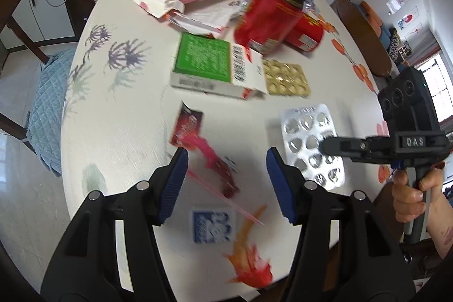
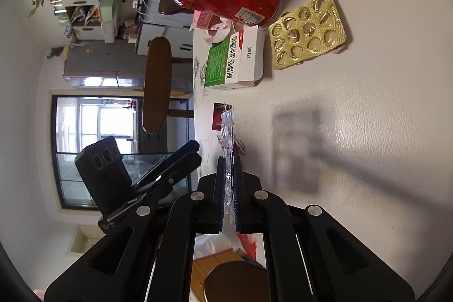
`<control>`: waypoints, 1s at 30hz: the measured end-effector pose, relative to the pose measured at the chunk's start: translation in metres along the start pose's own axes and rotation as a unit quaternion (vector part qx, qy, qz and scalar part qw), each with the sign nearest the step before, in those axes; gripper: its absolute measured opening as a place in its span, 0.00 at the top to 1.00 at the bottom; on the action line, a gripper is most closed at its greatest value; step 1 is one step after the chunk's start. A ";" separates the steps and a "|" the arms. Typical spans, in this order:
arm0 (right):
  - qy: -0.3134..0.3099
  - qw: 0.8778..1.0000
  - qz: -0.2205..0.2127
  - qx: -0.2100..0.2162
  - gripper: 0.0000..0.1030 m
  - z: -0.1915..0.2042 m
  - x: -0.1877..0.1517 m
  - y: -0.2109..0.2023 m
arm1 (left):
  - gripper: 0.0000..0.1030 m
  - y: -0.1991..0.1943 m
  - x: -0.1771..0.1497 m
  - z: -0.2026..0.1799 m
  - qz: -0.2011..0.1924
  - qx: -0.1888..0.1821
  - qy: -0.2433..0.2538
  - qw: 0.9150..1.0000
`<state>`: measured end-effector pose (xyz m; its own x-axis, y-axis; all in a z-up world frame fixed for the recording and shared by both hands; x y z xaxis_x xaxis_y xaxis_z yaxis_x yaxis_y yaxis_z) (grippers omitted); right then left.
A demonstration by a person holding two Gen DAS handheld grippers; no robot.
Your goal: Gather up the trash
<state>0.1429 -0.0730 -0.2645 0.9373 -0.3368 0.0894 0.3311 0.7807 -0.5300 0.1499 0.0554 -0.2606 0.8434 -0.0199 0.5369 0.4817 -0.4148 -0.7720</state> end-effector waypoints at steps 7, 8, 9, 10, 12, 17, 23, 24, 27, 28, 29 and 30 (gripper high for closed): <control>0.004 1.000 0.014 -0.005 0.94 -0.002 0.011 0.014 | 0.46 0.027 0.017 0.020 0.011 0.010 0.000 1.000; 0.002 1.000 0.014 -0.007 0.94 -0.002 0.013 0.015 | 0.47 0.031 0.018 0.022 0.016 0.009 0.001 1.000; 0.003 1.000 0.015 -0.007 0.94 -0.002 0.015 0.015 | 0.48 0.033 0.018 0.023 0.018 0.011 0.002 1.000; 0.003 1.000 0.016 -0.007 0.94 -0.002 0.017 0.016 | 0.48 0.036 0.018 0.024 0.020 0.008 0.002 1.000; 0.004 1.000 0.017 -0.008 0.94 -0.002 0.020 0.017 | 0.56 0.040 0.017 0.025 0.023 0.009 0.006 1.000; 0.007 1.000 0.017 -0.013 0.94 -0.006 0.025 0.018 | 0.73 0.047 0.014 0.027 0.034 0.014 0.018 0.999; 0.012 1.000 0.015 -0.018 0.94 -0.012 0.022 0.017 | 0.96 0.053 0.013 0.026 0.035 0.015 0.021 0.999; 0.012 1.000 0.015 -0.019 0.94 -0.013 0.022 0.016 | 0.98 0.054 0.013 0.024 0.036 0.011 0.020 0.999; 0.013 1.000 0.014 -0.019 0.94 -0.017 0.022 0.014 | 0.99 0.055 0.010 0.021 0.037 0.020 0.037 0.998; 0.013 1.000 0.015 -0.019 0.94 -0.016 0.022 0.013 | 0.99 0.055 0.010 0.021 0.035 0.021 0.034 0.999; 0.011 1.000 0.014 -0.018 0.94 -0.015 0.022 0.013 | 1.00 0.054 0.011 0.020 0.033 0.018 0.029 0.999; 0.009 1.000 0.014 -0.019 0.94 -0.014 0.023 0.013 | 1.00 0.053 0.011 0.020 0.032 0.020 0.028 0.999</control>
<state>0.1670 -0.0782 -0.2810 0.9438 -0.3251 0.0593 0.3004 0.7689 -0.5644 0.1898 0.0514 -0.3024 0.8584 -0.0960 0.5040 0.4378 -0.3751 -0.8171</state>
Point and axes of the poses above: each gripper's, at about its wrist camera, not at the fingertips, and y roughly the way its jaws point, z to its left, x to its top, the point moved 8 cm from there along y, roughly the way its jaws point, and after that the axes turned 12 degrees about -z, right-handed, at the moved point
